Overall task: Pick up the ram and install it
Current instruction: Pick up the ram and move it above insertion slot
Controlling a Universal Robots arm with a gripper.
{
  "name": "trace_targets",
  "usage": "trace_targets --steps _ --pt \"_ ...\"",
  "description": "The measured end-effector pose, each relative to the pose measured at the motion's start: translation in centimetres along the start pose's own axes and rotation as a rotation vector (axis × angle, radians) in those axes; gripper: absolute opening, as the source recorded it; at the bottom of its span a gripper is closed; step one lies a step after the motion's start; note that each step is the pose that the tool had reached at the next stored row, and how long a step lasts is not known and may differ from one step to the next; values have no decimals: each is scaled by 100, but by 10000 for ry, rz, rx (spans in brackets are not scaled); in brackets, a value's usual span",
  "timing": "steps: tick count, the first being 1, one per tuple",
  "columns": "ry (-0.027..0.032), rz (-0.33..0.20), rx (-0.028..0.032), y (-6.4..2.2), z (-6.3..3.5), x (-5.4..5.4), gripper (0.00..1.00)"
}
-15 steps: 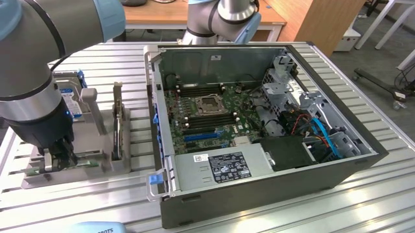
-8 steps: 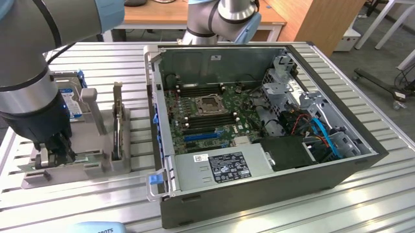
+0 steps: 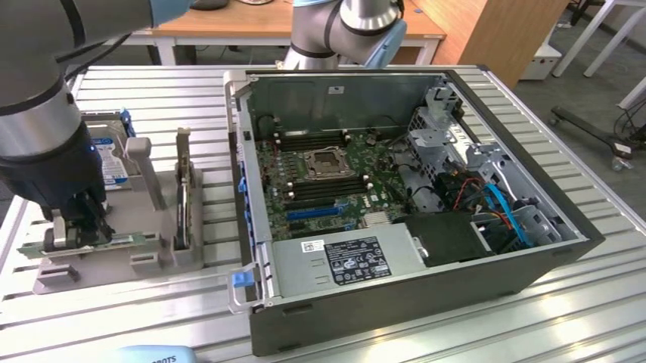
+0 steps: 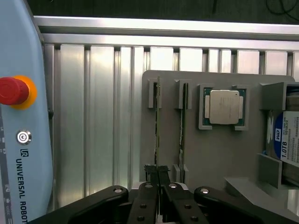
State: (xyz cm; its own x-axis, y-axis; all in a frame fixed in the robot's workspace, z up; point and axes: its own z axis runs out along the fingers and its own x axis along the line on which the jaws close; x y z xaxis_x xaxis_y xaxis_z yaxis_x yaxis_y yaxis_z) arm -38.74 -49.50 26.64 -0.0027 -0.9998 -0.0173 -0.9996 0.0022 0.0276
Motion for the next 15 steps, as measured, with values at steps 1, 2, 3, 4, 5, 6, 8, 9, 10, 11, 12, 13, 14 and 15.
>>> trace_targets --steps 1,2,3,4,5,6,8,9,10,11,12,13,14,15 --pt "0 0 0 0 -27 -1 11" --pt "0 -1 0 -1 -54 -1 11" --pt "0 0 0 -2 -80 -1 11" --pt "1 0 0 -2 -106 -2 11" --pt "0 0 0 -2 -130 -2 11" --pt "1 0 0 -3 -155 -3 11" --pt "0 0 0 -3 -202 -4 11" --pt "1 0 0 -4 -227 -4 11" --pt "0 0 0 -5 -253 -4 11" --pt "0 0 0 -5 -281 -5 11" --pt "0 0 0 -6 -308 -5 11" --pt "0 0 0 -7 -334 -6 11" --pt "0 0 0 -7 -360 -6 11" --pt "0 0 0 -8 -387 -7 11"
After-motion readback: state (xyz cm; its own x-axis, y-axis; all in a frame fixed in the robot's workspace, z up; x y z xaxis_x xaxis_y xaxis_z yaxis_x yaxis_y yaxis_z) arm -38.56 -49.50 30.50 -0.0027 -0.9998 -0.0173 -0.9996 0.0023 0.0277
